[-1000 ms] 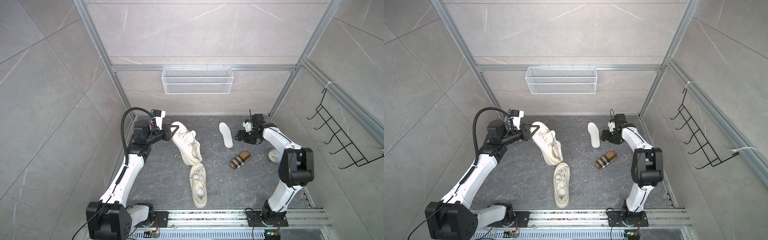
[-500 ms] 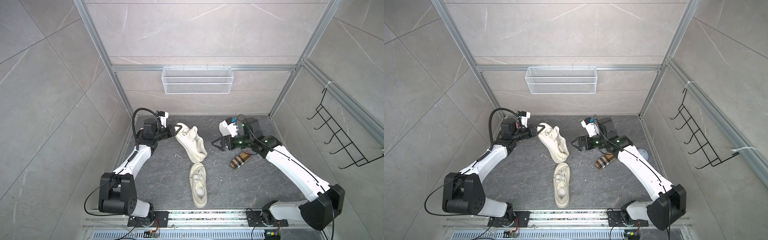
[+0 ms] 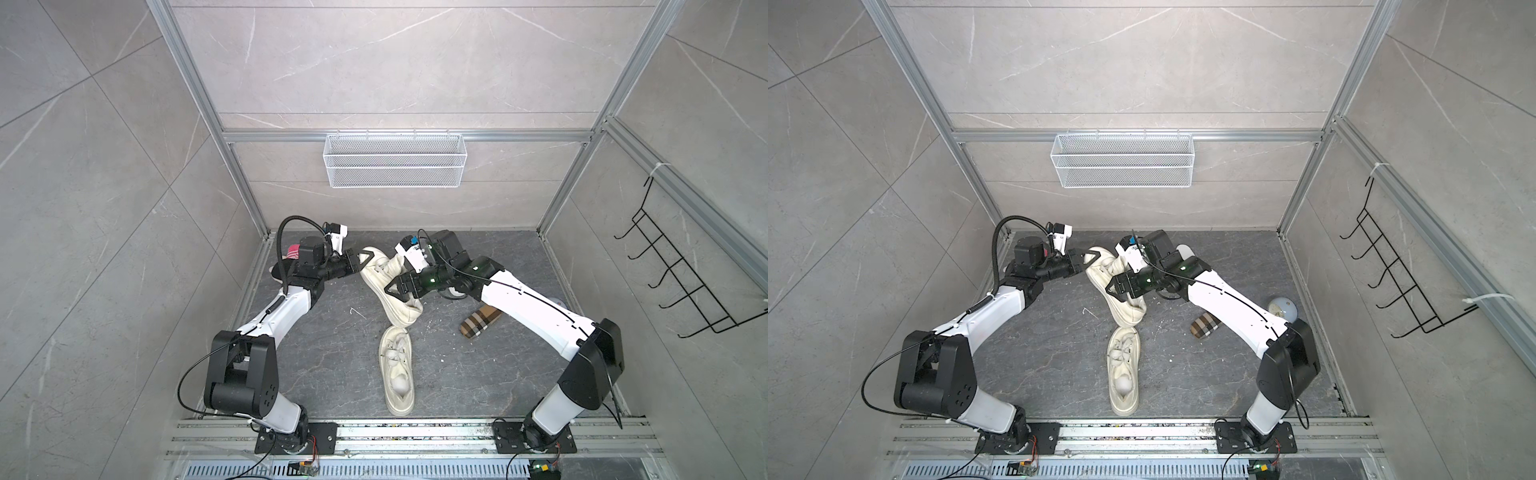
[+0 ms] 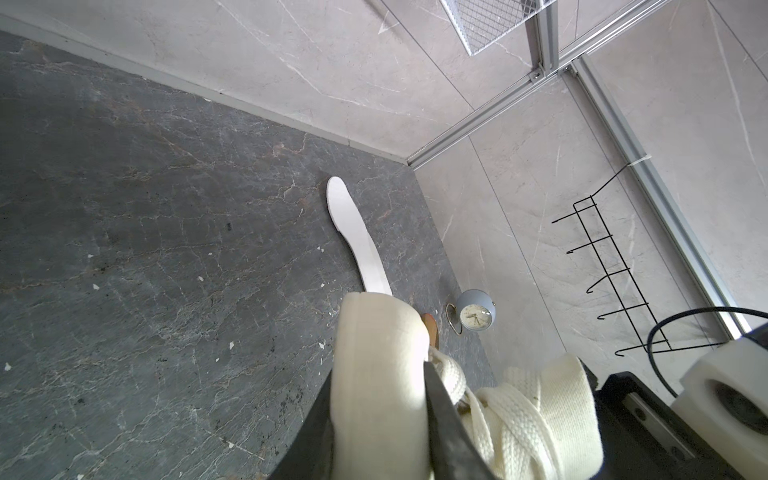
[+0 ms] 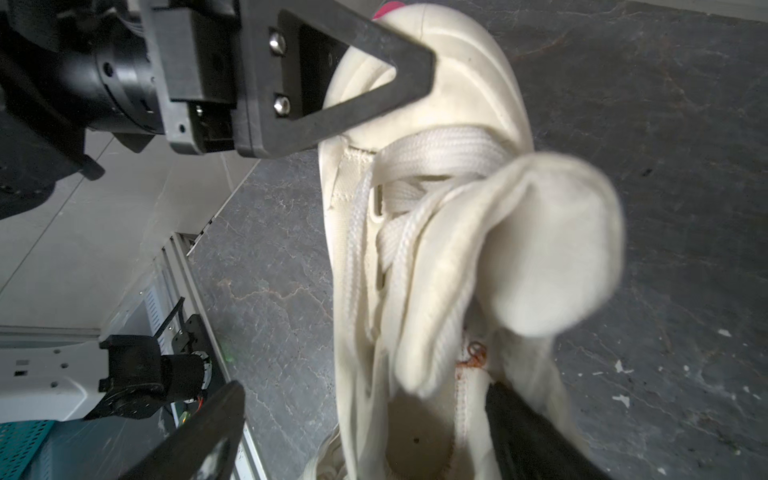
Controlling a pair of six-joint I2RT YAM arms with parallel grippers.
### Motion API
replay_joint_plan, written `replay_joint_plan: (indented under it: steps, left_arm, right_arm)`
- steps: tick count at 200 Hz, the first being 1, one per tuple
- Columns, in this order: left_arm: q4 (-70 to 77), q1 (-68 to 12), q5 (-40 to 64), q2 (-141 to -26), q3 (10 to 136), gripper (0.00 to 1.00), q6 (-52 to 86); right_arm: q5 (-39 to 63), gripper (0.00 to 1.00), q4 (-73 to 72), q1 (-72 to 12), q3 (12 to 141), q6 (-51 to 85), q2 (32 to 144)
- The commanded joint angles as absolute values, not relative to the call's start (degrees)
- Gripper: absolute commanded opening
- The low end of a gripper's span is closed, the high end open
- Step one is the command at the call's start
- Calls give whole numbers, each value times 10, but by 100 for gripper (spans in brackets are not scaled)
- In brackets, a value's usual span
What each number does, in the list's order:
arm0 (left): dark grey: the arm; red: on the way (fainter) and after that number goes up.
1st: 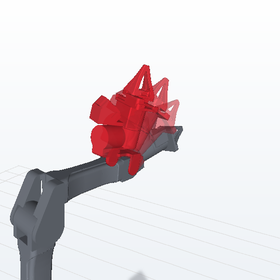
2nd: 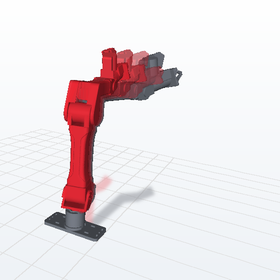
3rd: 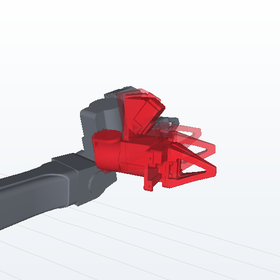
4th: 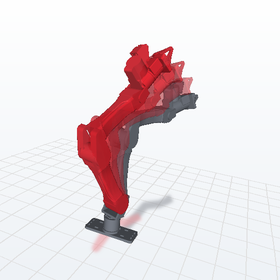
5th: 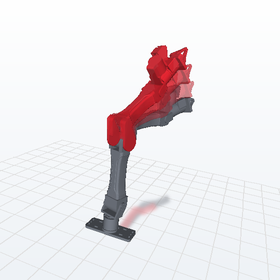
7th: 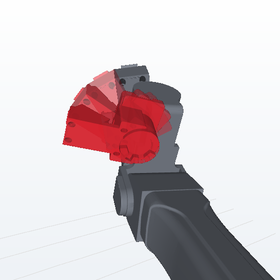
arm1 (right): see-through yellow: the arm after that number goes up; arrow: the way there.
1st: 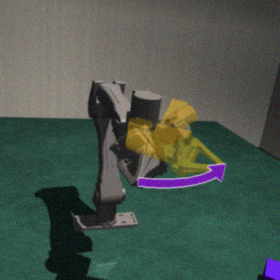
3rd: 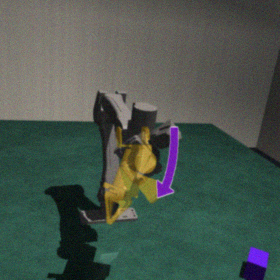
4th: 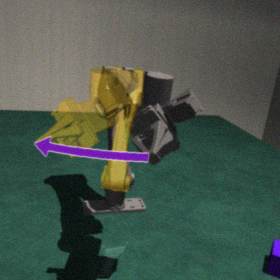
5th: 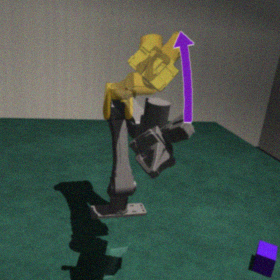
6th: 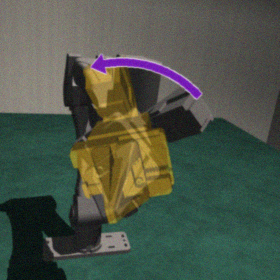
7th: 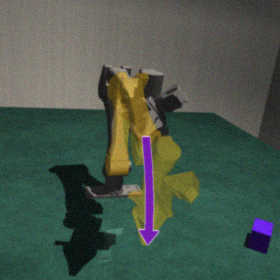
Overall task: Remove the insole from the shoe
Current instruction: Place the shoe at the center of the board.
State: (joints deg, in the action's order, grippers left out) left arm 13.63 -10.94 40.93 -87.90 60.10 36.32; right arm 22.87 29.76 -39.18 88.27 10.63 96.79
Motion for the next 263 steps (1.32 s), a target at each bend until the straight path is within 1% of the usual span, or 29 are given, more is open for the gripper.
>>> replay_joint_plan:
  steps: [1,14,31,37,40,41,46,55,57,60,68,75,82,110,126,149,177,206,216,243,253,263]
  left_arm:
    - [195,-111,455,-873,626,0,391]
    - [194,-111,456,-873,626,0,391]
    - [188,-111,454,-871,627,0,388]
    - [185,-111,454,-871,628,0,385]
    - [184,-111,454,-872,628,0,383]
    - [183,-111,454,-872,628,0,382]
    - [178,-111,454,-871,629,0,379]
    - [170,-111,454,-869,631,0,371]
    - [167,-111,454,-867,631,1,368]
    - [162,-112,452,-866,632,6,365]
    - [136,-112,444,-858,636,21,351]
    - [99,-111,433,-846,642,36,329]
    - [54,-112,414,-831,648,46,295]
    - [-72,-110,293,-753,649,73,194]
    - [-125,-108,217,-700,640,84,156]
    - [-168,-103,153,-642,621,89,129]
    - [-212,-100,140,-597,602,88,125]
    - [-250,-100,132,-562,575,87,126]
    - [-257,-100,132,-553,566,87,129]
    - [-263,-100,136,-535,539,87,138]
    - [-264,-100,136,-532,534,87,139]
    - [-264,-100,135,-532,532,87,139]
  right_arm:
    - [207,84,314,-398,911,94,990]
    - [215,75,315,-398,915,95,998]
    - [226,50,313,-400,919,100,1002]
    - [225,40,312,-400,919,102,1002]
    - [225,33,311,-400,920,104,1001]
    - [225,33,311,-400,920,104,1001]
    - [224,20,310,-400,920,108,1000]
    - [217,0,306,-400,921,114,996]
    - [215,0,305,-400,921,116,995]
    - [211,0,304,-400,921,119,993]
    - [201,0,303,-400,921,124,989]
    - [186,0,305,-400,924,129,986]
    - [168,0,312,-400,929,136,988]
    - [84,0,369,-400,979,163,1019]
    - [45,0,396,-399,1017,186,1051]
    - [-6,0,436,-397,1093,208,1113]
    - [-71,0,504,-395,1215,220,1219]
    - [-130,0,595,-394,1405,221,1365]
    - [-136,0,625,-393,1479,224,1416]
    - [-126,0,706,-391,1732,245,1578]
    - [-102,0,711,-389,1768,257,1607]
    - [-80,0,696,-389,1744,265,1608]
